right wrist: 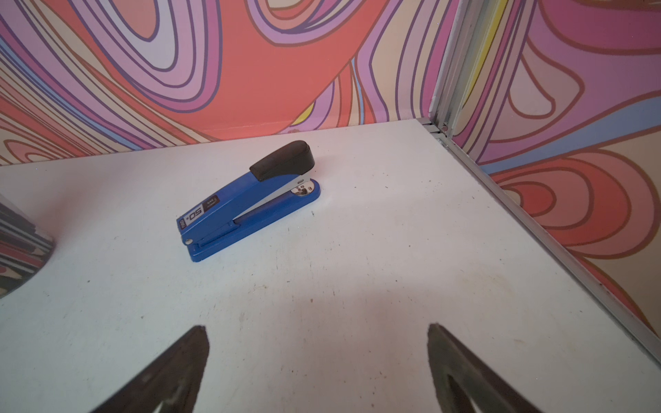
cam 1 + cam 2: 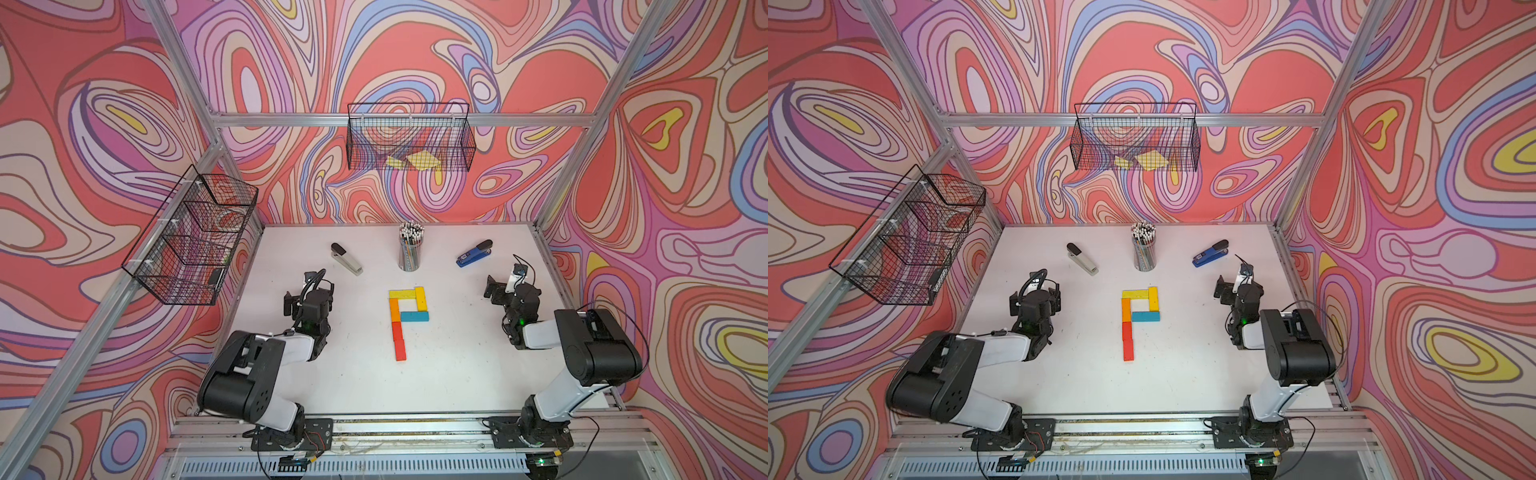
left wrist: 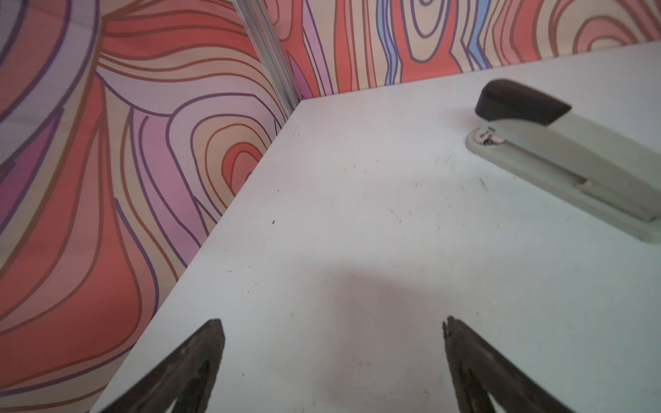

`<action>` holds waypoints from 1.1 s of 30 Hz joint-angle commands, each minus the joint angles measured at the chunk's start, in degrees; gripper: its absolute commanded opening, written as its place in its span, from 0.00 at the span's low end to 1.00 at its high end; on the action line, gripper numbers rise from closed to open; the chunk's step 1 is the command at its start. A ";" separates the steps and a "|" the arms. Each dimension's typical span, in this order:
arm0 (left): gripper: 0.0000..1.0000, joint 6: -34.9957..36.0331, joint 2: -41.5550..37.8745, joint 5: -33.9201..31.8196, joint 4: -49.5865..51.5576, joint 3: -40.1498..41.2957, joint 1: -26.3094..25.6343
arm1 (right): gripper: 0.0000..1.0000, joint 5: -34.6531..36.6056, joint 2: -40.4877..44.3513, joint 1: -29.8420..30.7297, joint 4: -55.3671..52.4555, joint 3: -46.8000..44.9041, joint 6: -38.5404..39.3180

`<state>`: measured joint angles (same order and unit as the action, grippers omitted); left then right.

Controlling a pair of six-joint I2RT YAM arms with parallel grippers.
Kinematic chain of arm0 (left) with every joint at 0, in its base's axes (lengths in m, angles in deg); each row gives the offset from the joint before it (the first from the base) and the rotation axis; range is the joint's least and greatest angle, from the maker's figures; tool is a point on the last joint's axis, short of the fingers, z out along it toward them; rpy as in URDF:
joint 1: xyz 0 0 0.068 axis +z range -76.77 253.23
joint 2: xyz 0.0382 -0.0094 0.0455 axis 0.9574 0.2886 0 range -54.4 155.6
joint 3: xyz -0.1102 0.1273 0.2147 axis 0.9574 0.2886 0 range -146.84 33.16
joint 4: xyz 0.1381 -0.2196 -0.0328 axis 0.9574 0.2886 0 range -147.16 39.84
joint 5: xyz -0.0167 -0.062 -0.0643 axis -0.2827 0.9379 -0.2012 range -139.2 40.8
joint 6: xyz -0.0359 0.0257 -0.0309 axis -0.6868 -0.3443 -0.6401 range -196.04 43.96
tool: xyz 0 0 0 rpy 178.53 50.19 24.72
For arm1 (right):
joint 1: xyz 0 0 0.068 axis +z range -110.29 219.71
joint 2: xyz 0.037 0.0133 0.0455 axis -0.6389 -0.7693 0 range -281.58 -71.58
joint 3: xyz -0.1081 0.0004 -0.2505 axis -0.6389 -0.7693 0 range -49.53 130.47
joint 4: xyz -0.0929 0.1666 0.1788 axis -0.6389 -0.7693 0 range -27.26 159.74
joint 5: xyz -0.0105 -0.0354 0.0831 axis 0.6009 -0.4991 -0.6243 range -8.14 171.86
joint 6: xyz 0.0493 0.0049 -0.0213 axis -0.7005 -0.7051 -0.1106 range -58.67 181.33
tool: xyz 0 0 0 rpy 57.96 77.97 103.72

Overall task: Assemble the letter p with building blocks
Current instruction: Reset both arms

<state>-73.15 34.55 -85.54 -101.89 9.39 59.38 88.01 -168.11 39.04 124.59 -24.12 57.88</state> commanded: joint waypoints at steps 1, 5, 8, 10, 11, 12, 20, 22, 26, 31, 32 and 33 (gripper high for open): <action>0.99 0.80 -1.20 1.15 -3.20 -1.27 1.03 | 0.98 0.42 -0.70 0.23 1.05 0.62 0.46; 0.99 6.68 1.22 -3.43 -21.05 4.74 -2.72 | 0.98 0.43 -0.76 0.23 1.05 0.62 0.54; 0.99 6.94 1.26 -3.81 -22.06 5.16 -3.01 | 0.98 0.52 -0.77 0.27 1.03 0.69 0.49; 0.99 7.13 1.60 -4.34 -23.99 5.83 -3.17 | 0.98 0.53 -0.76 0.27 1.05 0.69 0.47; 0.99 7.68 1.97 -4.65 -25.20 5.97 -3.34 | 0.98 0.53 -0.72 0.23 1.05 0.69 0.48; 0.99 8.02 2.28 -5.42 -26.75 6.37 -3.66 | 0.98 0.53 -0.76 0.23 1.05 0.65 0.51; 0.99 7.99 2.46 -4.65 -30.86 8.59 -4.07 | 0.98 0.57 -0.69 0.39 1.05 0.69 0.51; 0.99 9.31 2.82 -3.53 -28.03 6.65 -4.00 | 0.98 0.60 -0.76 0.40 1.05 0.70 0.49; 0.99 8.04 1.89 -1.81 -30.54 9.36 -3.88 | 0.98 0.70 -0.76 0.49 0.97 0.72 0.61; 0.99 1.55 -1.29 12.87 -24.45 9.95 3.48 | 0.98 0.78 -0.76 0.49 0.96 0.71 0.56; 0.99 -3.36 -3.22 20.44 -14.55 8.52 7.63 | 0.98 0.83 -0.76 0.49 0.96 0.69 0.55; 0.99 -5.00 -0.89 23.02 -15.56 7.17 10.62 | 0.98 0.92 -0.76 0.48 0.96 0.72 0.57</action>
<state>-70.48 34.26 -75.81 -123.07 19.21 64.01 88.36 -168.13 39.07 124.59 -24.12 57.95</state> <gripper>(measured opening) 0.992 0.982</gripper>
